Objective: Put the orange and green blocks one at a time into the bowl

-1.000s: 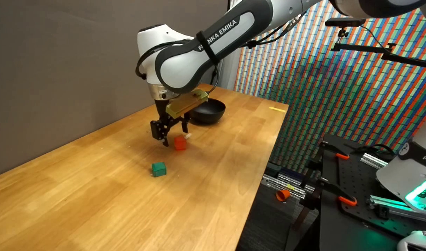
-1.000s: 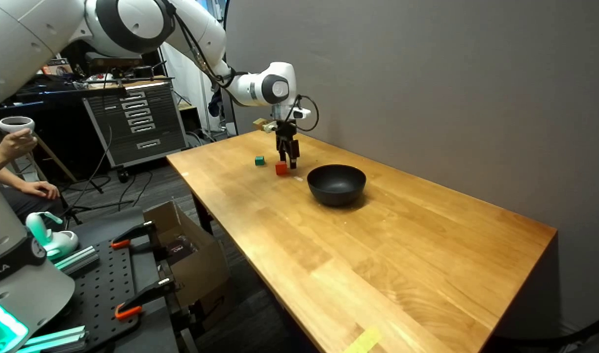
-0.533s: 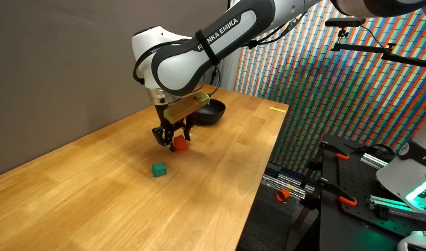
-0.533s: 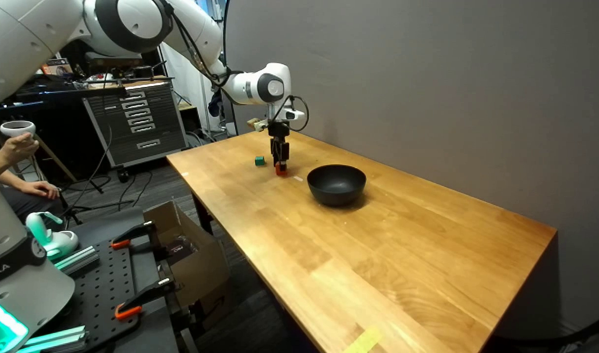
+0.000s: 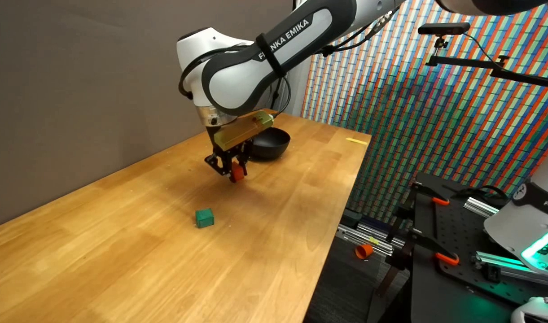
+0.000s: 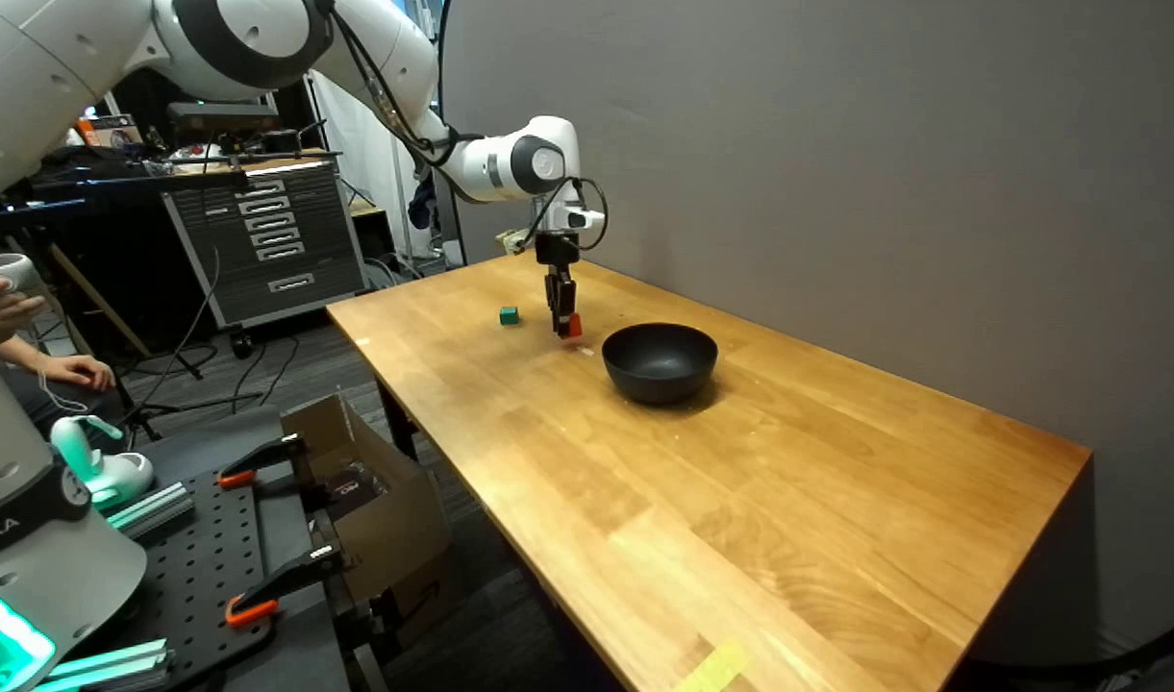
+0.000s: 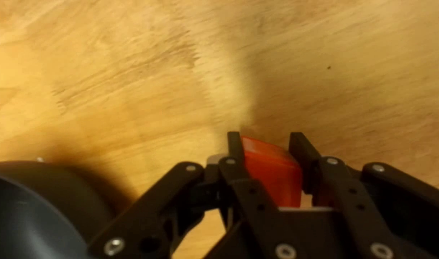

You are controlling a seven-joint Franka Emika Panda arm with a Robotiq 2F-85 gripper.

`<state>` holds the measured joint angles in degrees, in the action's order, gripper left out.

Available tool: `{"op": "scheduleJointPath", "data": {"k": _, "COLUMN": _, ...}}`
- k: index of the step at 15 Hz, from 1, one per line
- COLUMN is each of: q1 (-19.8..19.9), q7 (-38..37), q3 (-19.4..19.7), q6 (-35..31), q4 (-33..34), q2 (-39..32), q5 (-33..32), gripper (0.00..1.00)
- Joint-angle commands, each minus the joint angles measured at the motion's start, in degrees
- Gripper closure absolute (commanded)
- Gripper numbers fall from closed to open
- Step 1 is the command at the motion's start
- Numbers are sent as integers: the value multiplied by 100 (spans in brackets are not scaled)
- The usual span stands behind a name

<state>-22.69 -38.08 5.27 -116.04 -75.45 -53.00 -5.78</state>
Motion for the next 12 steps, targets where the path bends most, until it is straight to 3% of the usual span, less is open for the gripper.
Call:
{"op": "scheduleJointPath", "data": {"k": 1, "q1": 47, "q7": -397, "q3": 285, "q6": -95, "q4": -550, "q2": 583, "q5": -409, "gripper": 88}}
{"op": "scheduleJointPath", "data": {"k": 5, "q1": 198, "q7": -690, "q3": 589, "q6": -123, "q4": -584, "q2": 705, "q5": -938, "gripper": 87}}
{"op": "scheduleJointPath", "data": {"k": 9, "q1": 499, "q7": -753, "q3": 598, "q6": -97, "q4": -330, "q2": 597, "q5": -1076, "gripper": 87}}
{"op": "scheduleJointPath", "data": {"k": 10, "q1": 579, "q7": -737, "q3": 556, "q6": -65, "q4": -292, "q2": 578, "q5": -1018, "gripper": 42}}
{"op": "scheduleJointPath", "data": {"k": 12, "q1": 683, "q7": -663, "q3": 431, "q6": -41, "q4": -312, "q2": 570, "q5": -886, "gripper": 31}}
